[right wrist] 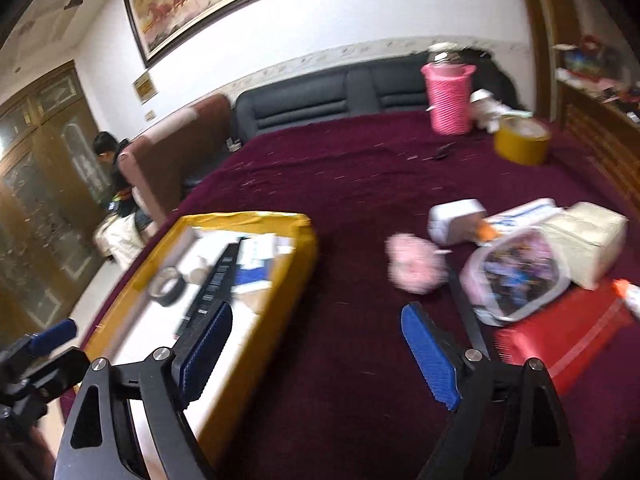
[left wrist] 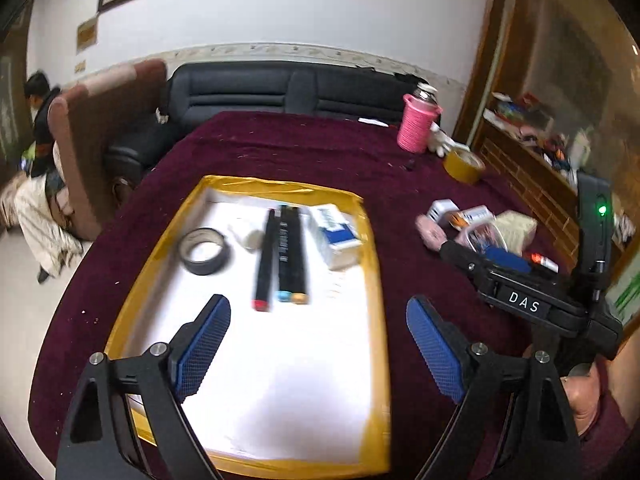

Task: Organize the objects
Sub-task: 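Move both tools back toward the pink fluffy toy, then grasp the pink fluffy toy with the left tool while the right tool grasps a black marker, then release the pink toy in the tray with the left tool while the right tool releases the marker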

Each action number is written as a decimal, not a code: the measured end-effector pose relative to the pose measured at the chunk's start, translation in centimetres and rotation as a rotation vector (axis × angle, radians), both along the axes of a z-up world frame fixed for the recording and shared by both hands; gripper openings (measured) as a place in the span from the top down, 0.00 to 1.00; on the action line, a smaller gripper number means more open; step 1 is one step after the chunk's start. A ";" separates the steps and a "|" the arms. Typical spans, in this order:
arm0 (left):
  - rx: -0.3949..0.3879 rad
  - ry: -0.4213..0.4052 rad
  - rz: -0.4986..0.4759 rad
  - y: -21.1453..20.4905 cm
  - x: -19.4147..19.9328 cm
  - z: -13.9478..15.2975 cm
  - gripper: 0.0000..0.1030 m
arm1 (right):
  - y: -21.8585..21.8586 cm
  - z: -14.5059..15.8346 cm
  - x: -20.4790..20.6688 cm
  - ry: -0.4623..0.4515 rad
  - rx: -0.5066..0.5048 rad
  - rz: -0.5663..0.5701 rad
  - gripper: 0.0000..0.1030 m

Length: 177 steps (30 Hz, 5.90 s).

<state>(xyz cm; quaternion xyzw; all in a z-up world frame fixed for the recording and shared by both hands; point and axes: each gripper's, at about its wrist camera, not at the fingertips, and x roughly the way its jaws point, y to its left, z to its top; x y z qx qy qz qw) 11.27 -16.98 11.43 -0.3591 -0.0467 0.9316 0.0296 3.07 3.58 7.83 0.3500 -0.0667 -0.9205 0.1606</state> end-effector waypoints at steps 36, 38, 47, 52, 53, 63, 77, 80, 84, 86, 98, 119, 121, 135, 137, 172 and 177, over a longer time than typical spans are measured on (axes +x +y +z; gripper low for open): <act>-0.079 0.175 -0.161 11.2 1.3 11.5 0.00 | 18.0 32.9 10.8 0.312 0.112 -0.181 0.00; -0.077 0.114 -0.153 11.6 -0.9 9.2 0.00 | 18.0 28.4 8.9 0.251 0.059 -0.184 0.00; -0.043 -0.114 -0.070 12.8 -10.7 -1.7 0.00 | 18.4 7.2 1.3 0.120 -0.074 -0.299 0.00; -0.078 -0.123 -0.066 13.8 -13.8 -4.3 0.12 | 19.4 1.3 -2.2 0.052 -0.133 -0.311 0.00; -0.073 -0.127 -0.054 13.8 -14.5 -4.6 0.18 | 19.6 0.8 -2.5 0.052 -0.137 -0.313 0.00; 0.013 -0.201 -0.014 15.0 -19.6 -8.7 0.27 | 21.2 -1.5 -3.6 -0.009 -0.204 -0.280 0.00; 0.093 -0.103 -0.110 15.1 -14.9 -5.1 0.79 | 20.6 -1.9 -3.7 -0.028 -0.181 -0.275 0.00; 0.090 -0.036 -0.110 13.0 -11.2 -2.4 0.79 | 20.2 -2.1 -4.0 -0.021 -0.129 -0.289 0.00; 0.028 0.047 -0.090 9.9 -7.0 0.1 0.78 | 19.7 -2.5 -4.1 -0.013 -0.065 -0.305 0.00; 0.004 0.077 -0.068 8.1 -5.0 0.9 0.78 | 19.3 -2.7 -3.8 0.000 -0.027 -0.315 0.00; 0.030 0.116 0.016 -1.0 1.8 0.4 0.78 | 10.1 -0.1 -2.2 -0.100 -0.026 -0.028 0.01; 0.120 0.085 0.069 -6.5 3.0 -3.6 0.78 | 4.5 -3.5 -5.5 -0.279 0.142 -0.031 0.39; 0.125 0.075 0.059 -6.2 2.9 -3.9 0.78 | 4.5 -4.3 -5.9 -0.291 0.184 -0.049 0.39; 0.117 0.054 0.068 -6.3 3.3 -4.2 0.78 | 5.7 -5.5 -6.5 -0.253 0.128 -0.101 0.85; 0.117 0.049 0.070 -6.4 3.3 -4.3 0.78 | 6.3 -5.1 -5.6 -0.253 0.043 -0.085 0.85; 0.103 -0.124 0.033 -6.5 -2.7 -7.5 0.74 | -11.6 -4.7 -4.6 -0.377 -0.142 0.169 0.83; 0.106 -0.104 0.039 -6.5 -2.0 -6.9 0.57 | -11.9 -4.6 -4.7 -0.354 -0.108 0.159 0.83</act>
